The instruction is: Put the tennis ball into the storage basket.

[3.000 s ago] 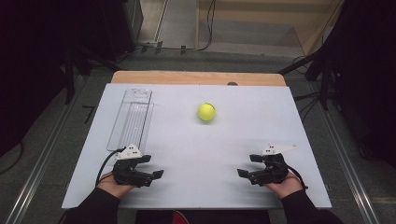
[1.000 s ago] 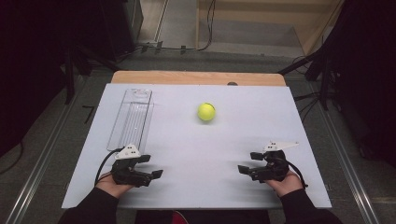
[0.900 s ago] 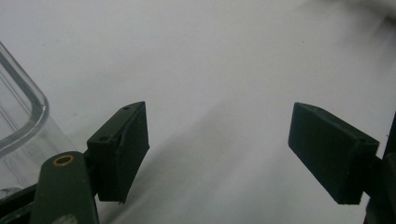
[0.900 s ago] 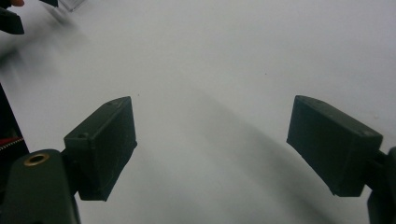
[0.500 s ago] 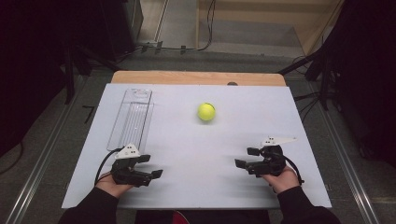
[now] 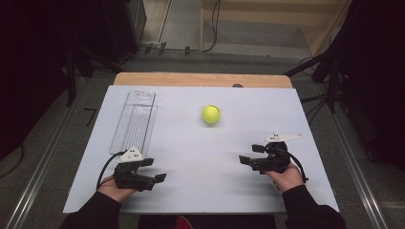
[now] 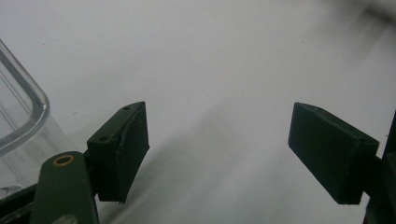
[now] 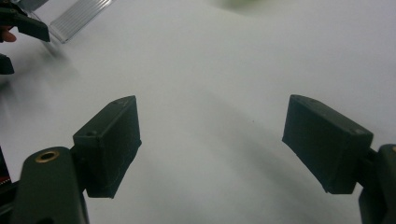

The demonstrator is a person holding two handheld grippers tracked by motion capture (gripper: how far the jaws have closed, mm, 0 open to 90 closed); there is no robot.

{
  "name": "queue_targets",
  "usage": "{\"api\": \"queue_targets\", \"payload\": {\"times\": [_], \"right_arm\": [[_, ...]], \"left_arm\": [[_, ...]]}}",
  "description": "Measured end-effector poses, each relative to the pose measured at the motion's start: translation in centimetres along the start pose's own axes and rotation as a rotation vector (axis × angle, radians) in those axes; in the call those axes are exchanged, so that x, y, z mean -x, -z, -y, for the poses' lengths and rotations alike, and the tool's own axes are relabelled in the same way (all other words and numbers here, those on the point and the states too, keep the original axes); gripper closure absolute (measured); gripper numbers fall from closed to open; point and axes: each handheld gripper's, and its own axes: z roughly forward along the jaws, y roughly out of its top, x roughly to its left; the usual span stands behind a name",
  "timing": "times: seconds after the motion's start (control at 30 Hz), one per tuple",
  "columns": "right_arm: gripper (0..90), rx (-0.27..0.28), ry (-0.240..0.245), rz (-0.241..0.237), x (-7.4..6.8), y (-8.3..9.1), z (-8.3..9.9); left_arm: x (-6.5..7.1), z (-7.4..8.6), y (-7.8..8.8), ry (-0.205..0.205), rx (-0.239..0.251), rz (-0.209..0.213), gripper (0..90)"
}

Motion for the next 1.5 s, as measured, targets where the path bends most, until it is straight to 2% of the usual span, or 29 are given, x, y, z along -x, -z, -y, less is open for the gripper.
{"api": "queue_targets", "payload": {"times": [0.1, 0.37, 0.63, 0.83, 1.1, 1.17, 1.27, 1.5], "right_arm": [[17.1, -0.007, 0.002, 0.002, 0.1, -0.1, -0.3], [17.1, -0.028, 0.051, 0.006, 0.0, -0.3, -1.4], [17.1, -0.04, 0.064, -0.014, 0.3, -0.9, -2.1], [16.7, -0.041, 0.068, -0.009, 0.6, -1.1, -2.6], [7.5, -0.055, 0.066, -0.021, 1.0, -1.6, -3.4], [0.0, -0.056, 0.078, -0.022, 0.9, -1.9, -3.6], [0.0, -0.053, 0.097, -0.012, 0.8, -2.2, -3.9], [0.0, -0.054, 0.088, 0.001, 1.0, -2.6, -4.8]], "left_arm": [[0.0, 0.0, 0.0, -0.001, -0.001, 0.0, 21.1], [0.0, 0.0, 0.0, -0.001, -0.005, 0.003, 21.1], [0.0, 0.0, 0.0, 0.0, -0.004, 0.006, 21.1], [0.0, 0.0, 0.0, 0.0, -0.004, 0.006, 21.1], [0.0, 0.0, 0.0, 0.0, -0.003, 0.006, 21.1], [0.0, 0.0, 0.0, 0.0, -0.003, 0.006, 21.1], [0.0, 0.0, 0.0, -0.001, -0.003, 0.007, 21.1], [0.0, 0.0, 0.0, -0.001, -0.003, 0.007, 21.1]]}}
